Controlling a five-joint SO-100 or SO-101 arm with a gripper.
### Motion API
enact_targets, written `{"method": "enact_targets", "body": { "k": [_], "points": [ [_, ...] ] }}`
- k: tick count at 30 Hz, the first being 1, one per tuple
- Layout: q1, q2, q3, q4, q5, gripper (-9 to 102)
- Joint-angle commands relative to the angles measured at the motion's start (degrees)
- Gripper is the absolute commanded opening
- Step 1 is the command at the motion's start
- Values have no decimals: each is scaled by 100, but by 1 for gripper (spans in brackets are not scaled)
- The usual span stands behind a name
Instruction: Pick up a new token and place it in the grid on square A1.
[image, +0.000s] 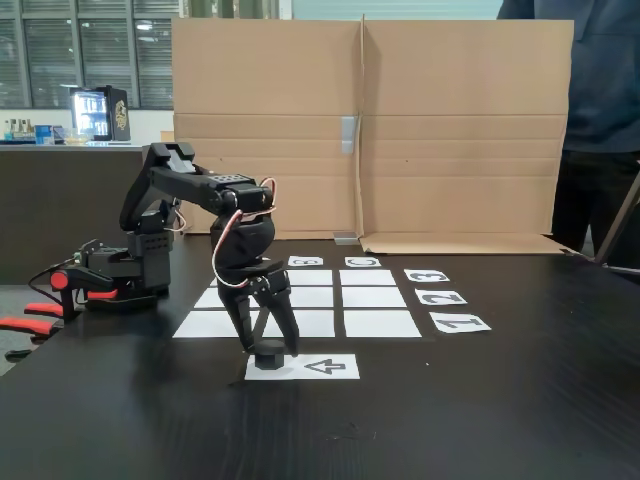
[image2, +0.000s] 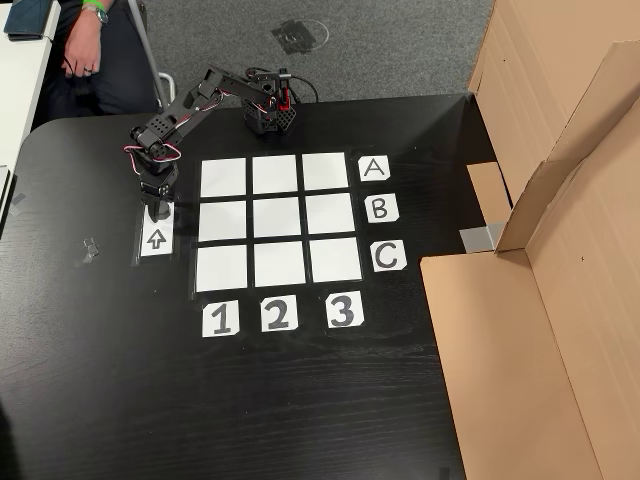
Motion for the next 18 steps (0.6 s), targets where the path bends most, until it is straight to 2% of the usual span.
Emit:
{"method": "enact_targets", "body": {
  "k": [1,18],
  "points": [
    [-44,44,-176,35,-26,28],
    [-9,53,-264,35,-18,24]
  ]
}}
